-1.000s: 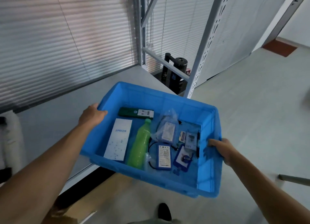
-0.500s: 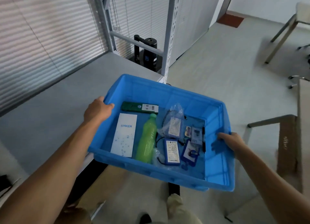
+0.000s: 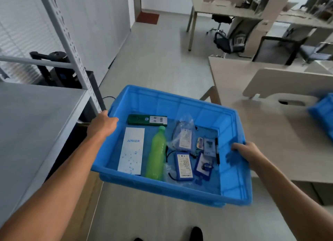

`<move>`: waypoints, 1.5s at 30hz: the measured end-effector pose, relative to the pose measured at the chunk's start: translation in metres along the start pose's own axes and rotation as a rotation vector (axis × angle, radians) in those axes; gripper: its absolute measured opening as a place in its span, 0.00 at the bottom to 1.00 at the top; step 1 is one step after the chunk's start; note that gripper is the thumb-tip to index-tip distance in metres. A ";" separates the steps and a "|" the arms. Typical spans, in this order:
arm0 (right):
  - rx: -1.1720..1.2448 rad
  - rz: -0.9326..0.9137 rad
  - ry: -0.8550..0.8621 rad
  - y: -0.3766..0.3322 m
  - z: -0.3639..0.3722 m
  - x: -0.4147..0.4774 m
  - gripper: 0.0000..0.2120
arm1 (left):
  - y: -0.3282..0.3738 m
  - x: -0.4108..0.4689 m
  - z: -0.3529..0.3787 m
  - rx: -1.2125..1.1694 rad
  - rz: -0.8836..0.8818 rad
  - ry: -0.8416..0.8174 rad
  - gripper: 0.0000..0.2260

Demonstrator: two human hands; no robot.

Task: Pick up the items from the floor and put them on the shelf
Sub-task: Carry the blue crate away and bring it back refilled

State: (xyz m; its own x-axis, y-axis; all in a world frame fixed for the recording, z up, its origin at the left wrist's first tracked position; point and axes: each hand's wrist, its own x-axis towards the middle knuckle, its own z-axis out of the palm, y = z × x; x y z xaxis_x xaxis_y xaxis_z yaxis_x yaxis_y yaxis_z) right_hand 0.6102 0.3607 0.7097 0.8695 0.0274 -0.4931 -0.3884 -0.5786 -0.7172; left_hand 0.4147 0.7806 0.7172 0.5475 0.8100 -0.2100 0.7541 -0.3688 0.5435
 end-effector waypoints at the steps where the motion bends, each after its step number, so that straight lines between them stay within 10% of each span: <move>1: 0.015 0.008 0.021 0.010 -0.020 0.005 0.00 | 0.020 -0.002 0.014 0.000 0.024 -0.018 0.13; 19: 0.083 0.135 0.256 0.140 -0.368 0.151 0.09 | 0.336 -0.096 0.301 -0.041 0.167 -0.231 0.09; 45: 0.033 0.092 0.131 0.081 -0.541 0.491 0.03 | 0.566 -0.047 0.525 -0.177 -0.074 -0.195 0.14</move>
State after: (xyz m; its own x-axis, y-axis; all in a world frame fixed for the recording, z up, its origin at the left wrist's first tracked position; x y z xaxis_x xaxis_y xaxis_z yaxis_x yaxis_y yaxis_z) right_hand 1.1703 -0.1136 0.6755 0.8611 -0.1323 -0.4910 -0.4765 -0.5468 -0.6884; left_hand 1.0067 0.2948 0.6083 0.5653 0.7226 -0.3979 0.7292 -0.2123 0.6505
